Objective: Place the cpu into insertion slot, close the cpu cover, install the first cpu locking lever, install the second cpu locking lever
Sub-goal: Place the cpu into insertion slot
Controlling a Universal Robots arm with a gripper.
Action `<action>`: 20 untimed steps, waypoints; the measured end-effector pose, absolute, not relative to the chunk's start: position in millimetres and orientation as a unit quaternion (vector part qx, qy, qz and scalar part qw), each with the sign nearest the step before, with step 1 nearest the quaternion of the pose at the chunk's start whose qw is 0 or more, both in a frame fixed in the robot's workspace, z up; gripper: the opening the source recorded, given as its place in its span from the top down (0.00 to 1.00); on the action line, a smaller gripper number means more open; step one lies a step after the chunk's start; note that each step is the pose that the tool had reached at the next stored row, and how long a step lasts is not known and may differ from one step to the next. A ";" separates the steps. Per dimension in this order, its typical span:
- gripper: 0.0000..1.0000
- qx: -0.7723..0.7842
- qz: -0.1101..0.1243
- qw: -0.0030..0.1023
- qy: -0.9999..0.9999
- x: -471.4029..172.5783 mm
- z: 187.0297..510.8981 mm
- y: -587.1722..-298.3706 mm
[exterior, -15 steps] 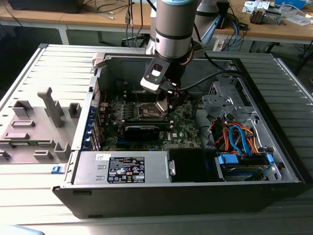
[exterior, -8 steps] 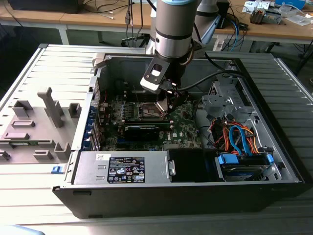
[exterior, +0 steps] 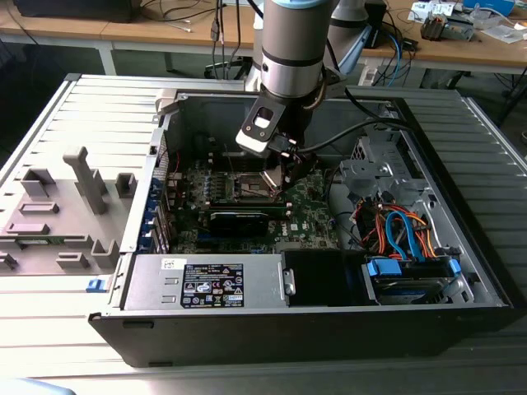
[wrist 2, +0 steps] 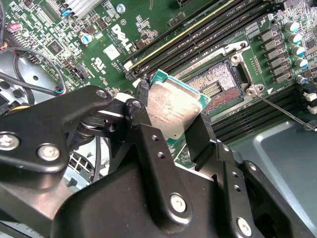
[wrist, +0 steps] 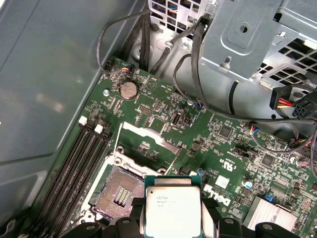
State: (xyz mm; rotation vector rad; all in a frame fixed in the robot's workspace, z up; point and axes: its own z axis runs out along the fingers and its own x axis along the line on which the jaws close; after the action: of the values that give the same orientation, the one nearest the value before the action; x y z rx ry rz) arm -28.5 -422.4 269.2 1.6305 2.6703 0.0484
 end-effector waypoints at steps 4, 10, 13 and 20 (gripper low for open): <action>0.45 0.522 0.015 0.006 0.853 -28.5 269.2 -422.4; 0.45 0.524 0.015 0.006 0.852 -28.5 269.2 -422.4; 0.45 0.525 0.015 0.006 0.851 -28.6 269.2 -422.4; 0.45 0.526 0.015 0.006 0.850 -28.6 269.2 -422.4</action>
State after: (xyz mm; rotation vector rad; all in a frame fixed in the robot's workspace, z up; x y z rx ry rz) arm -28.6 -422.4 269.2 1.6464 2.6603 0.0482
